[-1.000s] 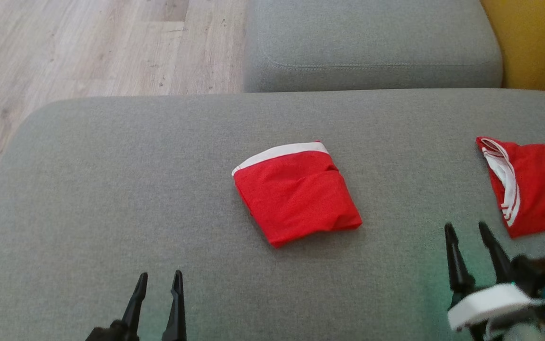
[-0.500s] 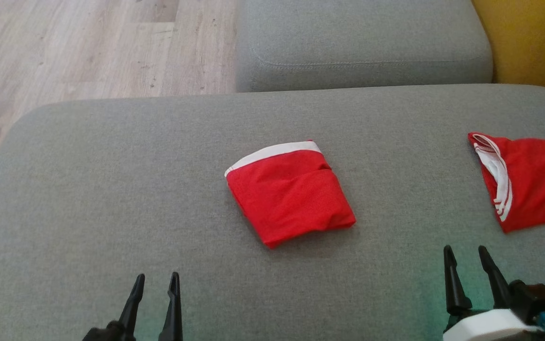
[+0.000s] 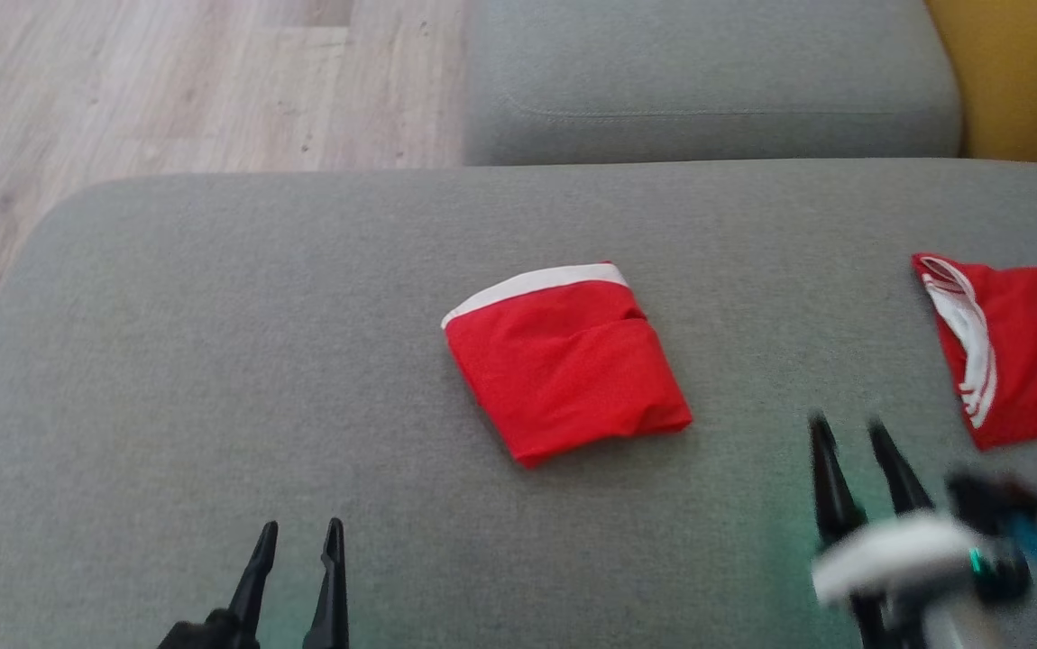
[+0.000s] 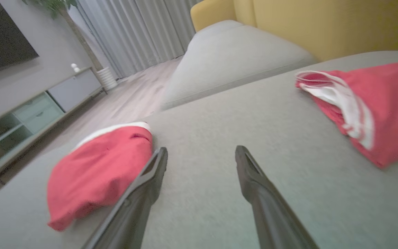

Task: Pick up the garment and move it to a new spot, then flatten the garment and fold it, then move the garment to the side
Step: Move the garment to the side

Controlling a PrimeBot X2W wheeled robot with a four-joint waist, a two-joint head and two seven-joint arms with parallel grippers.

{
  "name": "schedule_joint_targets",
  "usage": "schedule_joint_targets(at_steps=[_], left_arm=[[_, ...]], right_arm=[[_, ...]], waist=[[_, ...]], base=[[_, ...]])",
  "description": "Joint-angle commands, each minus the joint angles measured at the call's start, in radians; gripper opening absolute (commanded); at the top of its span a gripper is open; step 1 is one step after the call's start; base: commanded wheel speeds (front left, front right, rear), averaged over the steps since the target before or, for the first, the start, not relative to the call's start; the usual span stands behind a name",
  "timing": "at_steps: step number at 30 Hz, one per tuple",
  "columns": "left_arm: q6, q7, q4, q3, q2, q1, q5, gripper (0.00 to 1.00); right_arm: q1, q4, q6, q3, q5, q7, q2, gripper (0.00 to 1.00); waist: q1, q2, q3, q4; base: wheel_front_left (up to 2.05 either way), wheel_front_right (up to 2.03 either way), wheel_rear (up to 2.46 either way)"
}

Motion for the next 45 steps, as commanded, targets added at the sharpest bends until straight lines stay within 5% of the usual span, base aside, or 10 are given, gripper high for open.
schedule_joint_targets(at_steps=[1,11,22,23,24,32,39,45], left_arm=[[-0.005,-0.008,-0.025,0.028,-0.002,-0.053,0.009,1.0],[-0.013,-0.008,-0.013,-0.03,-0.002,-0.117,-0.018,1.0],[-0.001,-0.008,0.0,-0.066,-0.002,-0.163,-0.053,1.0],[-0.001,-0.008,-0.001,-0.065,-0.002,-0.164,-0.053,1.0],[0.001,-0.008,-0.003,-0.06,-0.002,-0.164,-0.054,1.0],[0.0,-0.008,-0.015,-0.022,-0.002,-0.159,-0.037,1.0],[-0.007,-0.008,-0.025,-0.021,-0.002,-0.179,-0.024,1.0],[-0.013,-0.008,-0.026,-0.033,-0.002,-0.205,-0.011,1.0]], right_arm=[[-0.113,-0.047,0.007,0.036,0.031,0.046,-0.011,1.0],[-0.429,0.107,0.007,0.051,0.178,0.537,-0.041,1.0],[-0.583,0.427,0.007,-0.069,0.232,0.622,-0.005,1.0],[-0.588,0.441,0.007,-0.068,0.242,0.618,-0.004,0.74],[-0.593,0.449,0.007,-0.069,0.26,0.61,-0.003,0.0],[-0.628,0.391,0.007,-0.007,0.356,0.55,-0.032,0.0],[-0.674,0.27,0.007,0.029,0.339,0.547,-0.193,0.0],[-0.722,0.221,0.007,-0.017,0.273,0.58,-0.323,0.0]], waist=[[0.0,0.0,0.007,0.012],[0.0,0.0,0.088,0.121],[0.0,0.0,0.133,0.237],[0.0,0.0,0.134,0.237],[0.0,0.0,0.135,0.231],[0.0,0.0,0.141,0.083],[0.0,0.0,0.161,-0.075],[0.0,0.0,0.196,-0.134]], base=[[0.0,0.0,0.0],[0.0,0.0,0.0],[0.0,0.0,0.0],[0.0,0.0,0.0],[0.0,0.0,0.0],[0.0,0.0,0.0],[0.0,0.0,0.0],[0.0,0.0,0.0]])
